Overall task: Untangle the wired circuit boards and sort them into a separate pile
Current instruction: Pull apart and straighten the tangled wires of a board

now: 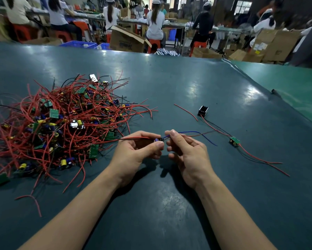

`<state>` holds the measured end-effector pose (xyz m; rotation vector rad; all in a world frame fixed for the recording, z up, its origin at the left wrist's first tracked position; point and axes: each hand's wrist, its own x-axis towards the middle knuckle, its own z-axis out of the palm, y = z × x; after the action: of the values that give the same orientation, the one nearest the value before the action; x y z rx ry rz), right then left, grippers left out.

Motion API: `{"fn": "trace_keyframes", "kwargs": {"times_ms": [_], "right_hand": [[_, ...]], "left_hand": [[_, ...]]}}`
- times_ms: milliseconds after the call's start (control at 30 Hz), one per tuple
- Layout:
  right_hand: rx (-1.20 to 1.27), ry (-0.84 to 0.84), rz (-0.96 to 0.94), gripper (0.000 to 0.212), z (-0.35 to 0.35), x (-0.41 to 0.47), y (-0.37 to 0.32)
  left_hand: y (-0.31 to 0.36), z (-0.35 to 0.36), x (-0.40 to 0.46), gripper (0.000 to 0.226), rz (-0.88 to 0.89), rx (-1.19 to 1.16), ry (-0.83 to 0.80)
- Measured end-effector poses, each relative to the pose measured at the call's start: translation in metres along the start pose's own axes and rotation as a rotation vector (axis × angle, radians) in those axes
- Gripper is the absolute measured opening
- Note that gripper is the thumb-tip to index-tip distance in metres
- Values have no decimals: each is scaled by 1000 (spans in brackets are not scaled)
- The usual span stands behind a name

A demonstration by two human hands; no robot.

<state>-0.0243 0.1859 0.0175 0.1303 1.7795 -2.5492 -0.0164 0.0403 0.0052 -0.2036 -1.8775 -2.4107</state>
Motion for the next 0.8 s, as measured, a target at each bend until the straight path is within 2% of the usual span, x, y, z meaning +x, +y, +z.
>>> {"fn": "trace_keyframes", "kwargs": {"times_ms": [100, 267, 400, 500, 567, 600, 667, 733, 800], "right_hand": [[43, 66, -60, 20, 2, 3, 0], [134, 313, -184, 23, -10, 12, -8], [206, 443, -203, 29, -18, 15, -10], [356, 489, -174, 41, -23, 18, -15], [373, 410, -100, 49, -26, 17, -18], [303, 305, -48, 53, -23, 14, -17], [72, -18, 34, 62, -13, 5, -8], [-130, -295, 33, 53, 0, -6, 2], [-195, -357, -37, 33, 4, -11, 8]], "left_hand": [[2, 0, 0, 27, -11, -32, 16], [5, -1, 2, 18, -13, -120, 54], [5, -1, 1, 18, -10, -99, 29], [5, -1, 0, 18, 15, -108, 51], [6, 0, 3, 16, 30, -174, 121], [7, 0, 3, 15, 31, -209, 145], [8, -1, 3, 15, 21, -225, 131], [8, -2, 1, 20, -3, -141, 42], [6, -1, -1, 27, -18, -27, -25]]}}
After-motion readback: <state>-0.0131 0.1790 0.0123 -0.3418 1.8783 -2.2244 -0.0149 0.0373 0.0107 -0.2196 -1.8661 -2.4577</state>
